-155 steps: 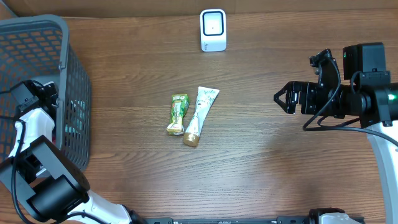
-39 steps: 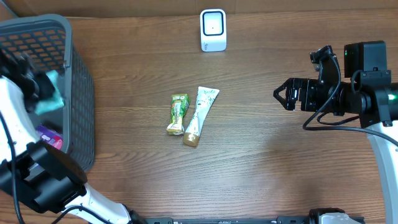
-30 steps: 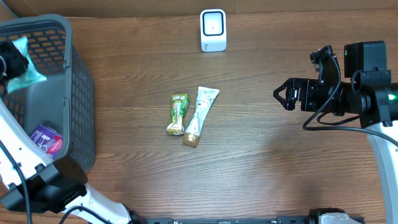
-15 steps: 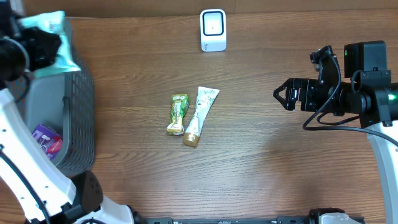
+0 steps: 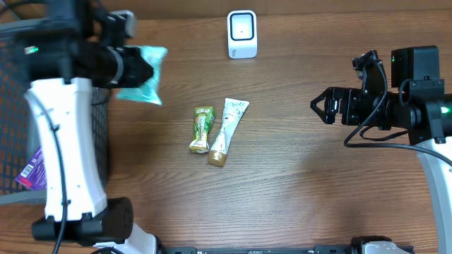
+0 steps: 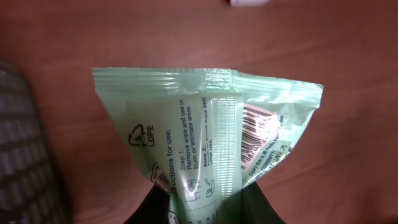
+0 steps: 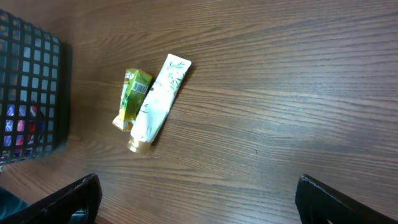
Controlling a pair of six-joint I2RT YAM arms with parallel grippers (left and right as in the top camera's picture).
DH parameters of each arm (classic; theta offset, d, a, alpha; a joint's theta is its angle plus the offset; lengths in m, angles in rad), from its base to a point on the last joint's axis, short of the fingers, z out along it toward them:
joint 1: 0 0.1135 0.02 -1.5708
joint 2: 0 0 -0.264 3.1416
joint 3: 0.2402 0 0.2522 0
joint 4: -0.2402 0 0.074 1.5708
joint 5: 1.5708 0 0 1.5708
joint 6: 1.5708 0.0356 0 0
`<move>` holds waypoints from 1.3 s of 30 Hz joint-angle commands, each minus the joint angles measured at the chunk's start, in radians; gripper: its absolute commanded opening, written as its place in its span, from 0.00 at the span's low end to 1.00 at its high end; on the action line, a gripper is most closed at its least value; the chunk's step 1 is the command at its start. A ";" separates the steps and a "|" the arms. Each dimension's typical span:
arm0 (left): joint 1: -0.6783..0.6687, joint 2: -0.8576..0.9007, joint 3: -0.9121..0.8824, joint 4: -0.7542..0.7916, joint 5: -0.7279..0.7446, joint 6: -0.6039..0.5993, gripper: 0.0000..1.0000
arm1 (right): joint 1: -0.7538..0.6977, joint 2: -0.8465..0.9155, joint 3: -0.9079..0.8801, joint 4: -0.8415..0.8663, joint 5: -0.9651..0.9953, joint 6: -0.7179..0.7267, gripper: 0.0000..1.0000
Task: Scan the item barcode
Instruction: 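Lift the wipes pack out and set it left of the pouch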
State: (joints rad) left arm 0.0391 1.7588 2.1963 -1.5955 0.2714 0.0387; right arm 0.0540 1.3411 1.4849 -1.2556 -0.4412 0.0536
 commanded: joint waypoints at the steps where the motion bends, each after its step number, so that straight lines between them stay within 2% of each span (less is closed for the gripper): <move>1: -0.063 0.002 -0.139 0.037 -0.039 -0.028 0.15 | 0.005 -0.004 0.011 0.004 -0.008 0.006 1.00; 10: -0.141 0.002 -0.557 0.251 -0.202 -0.198 0.15 | 0.005 -0.003 0.011 0.002 -0.008 0.005 1.00; 19: -0.146 0.002 -0.940 0.643 -0.200 -0.227 0.16 | 0.005 -0.003 0.011 0.005 -0.008 0.005 1.00; 20: -0.147 0.002 -0.975 0.681 -0.198 -0.227 0.18 | 0.005 -0.003 0.011 0.005 -0.008 0.005 1.00; 22: -0.149 0.002 -1.028 0.735 -0.192 -0.227 0.36 | 0.005 -0.003 0.011 0.006 -0.008 0.005 1.00; 23: -0.151 0.002 -1.044 0.754 -0.193 -0.227 0.40 | 0.005 -0.003 0.011 0.006 -0.008 0.005 1.00; 27: -0.151 -0.001 -1.033 0.758 -0.192 -0.200 0.47 | 0.005 -0.003 0.011 0.006 -0.008 0.005 1.00; 30: -0.151 -0.001 -0.957 0.706 -0.192 -0.195 0.53 | 0.005 -0.003 0.011 0.006 -0.008 0.005 1.00; 34: -0.151 -0.001 -0.778 0.582 -0.192 -0.192 0.55 | 0.005 -0.003 0.011 0.005 -0.009 0.006 1.00; 39: -0.151 -0.001 -0.445 0.363 -0.194 -0.139 0.54 | 0.005 -0.003 0.011 0.005 -0.009 0.006 1.00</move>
State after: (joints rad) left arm -0.1051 1.7653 1.5806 -1.1698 0.0769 -0.1505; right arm 0.0540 1.3411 1.4849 -1.2541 -0.4416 0.0566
